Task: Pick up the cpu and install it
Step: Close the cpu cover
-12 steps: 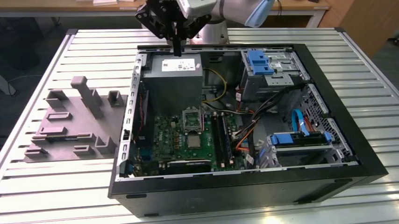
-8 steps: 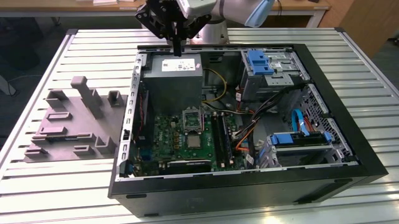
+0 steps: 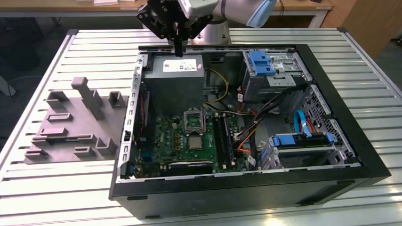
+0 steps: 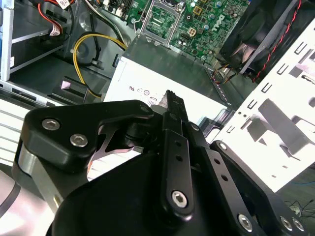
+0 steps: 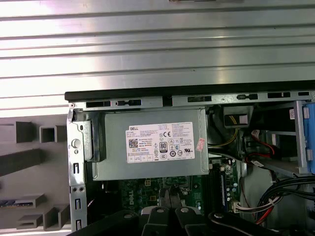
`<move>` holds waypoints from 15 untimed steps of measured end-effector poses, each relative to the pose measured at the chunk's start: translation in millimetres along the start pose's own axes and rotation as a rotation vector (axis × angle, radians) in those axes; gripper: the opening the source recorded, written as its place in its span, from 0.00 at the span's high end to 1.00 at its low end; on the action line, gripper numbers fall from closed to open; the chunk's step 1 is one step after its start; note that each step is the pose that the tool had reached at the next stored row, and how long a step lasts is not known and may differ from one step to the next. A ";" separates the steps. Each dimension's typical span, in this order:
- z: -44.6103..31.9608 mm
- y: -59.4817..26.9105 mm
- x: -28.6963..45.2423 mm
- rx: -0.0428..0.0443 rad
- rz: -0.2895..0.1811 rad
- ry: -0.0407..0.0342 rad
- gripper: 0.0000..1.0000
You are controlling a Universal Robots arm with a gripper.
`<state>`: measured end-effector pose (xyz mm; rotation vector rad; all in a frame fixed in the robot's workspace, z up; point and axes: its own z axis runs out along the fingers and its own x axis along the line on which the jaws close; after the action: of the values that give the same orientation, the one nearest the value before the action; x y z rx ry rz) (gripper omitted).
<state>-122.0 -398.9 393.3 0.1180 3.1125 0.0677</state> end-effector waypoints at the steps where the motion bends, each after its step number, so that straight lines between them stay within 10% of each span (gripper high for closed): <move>1: 0.0 0.0 0.0 0.0000 0.000 0.0000 0.89; 15: 0.0 -6.3 -0.5 0.0001 0.000 0.0001 0.89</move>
<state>-122.0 -405.3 393.1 0.1179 3.1126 0.0675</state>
